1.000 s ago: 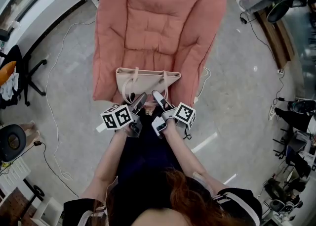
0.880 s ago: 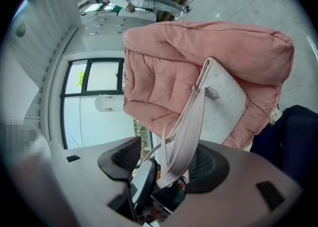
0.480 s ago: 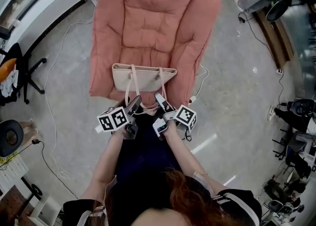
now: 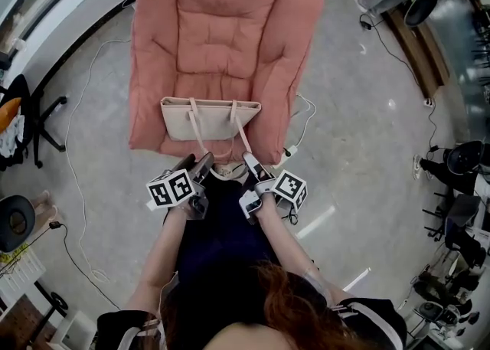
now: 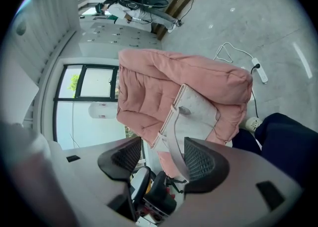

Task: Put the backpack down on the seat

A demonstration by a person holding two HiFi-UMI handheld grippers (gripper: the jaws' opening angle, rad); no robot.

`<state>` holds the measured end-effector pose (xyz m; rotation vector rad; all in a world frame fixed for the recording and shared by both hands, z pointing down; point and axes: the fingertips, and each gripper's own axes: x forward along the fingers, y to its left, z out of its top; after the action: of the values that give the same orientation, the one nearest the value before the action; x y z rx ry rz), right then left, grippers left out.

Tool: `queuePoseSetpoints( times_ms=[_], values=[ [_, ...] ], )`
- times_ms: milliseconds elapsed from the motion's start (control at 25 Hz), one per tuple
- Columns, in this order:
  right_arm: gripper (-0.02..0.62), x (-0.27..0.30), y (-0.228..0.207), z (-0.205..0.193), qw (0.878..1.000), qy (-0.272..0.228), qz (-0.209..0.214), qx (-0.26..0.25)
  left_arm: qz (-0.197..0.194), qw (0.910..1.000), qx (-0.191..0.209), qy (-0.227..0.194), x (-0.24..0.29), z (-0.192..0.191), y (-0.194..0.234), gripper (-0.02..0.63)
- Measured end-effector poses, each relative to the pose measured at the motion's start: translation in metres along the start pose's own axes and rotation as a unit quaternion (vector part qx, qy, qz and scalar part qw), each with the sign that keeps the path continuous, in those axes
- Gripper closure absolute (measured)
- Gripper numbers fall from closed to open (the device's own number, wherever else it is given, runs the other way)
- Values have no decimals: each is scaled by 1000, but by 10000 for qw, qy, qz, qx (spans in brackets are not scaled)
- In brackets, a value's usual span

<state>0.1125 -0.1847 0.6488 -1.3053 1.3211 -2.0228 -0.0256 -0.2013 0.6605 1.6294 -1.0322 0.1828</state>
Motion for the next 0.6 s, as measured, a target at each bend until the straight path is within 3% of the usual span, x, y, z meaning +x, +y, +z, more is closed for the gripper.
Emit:
queuePoseSetpoints(
  times_ms=[440,600],
  values=[
    [333,-18,1,23,9997,-177,-26,-169,-54,9995,307,-52,9,12,-22,311],
    [334,-13,29,28,9951,-256,104,-949,-63,9950,1002,-10,10,22,-40,313]
  ],
)
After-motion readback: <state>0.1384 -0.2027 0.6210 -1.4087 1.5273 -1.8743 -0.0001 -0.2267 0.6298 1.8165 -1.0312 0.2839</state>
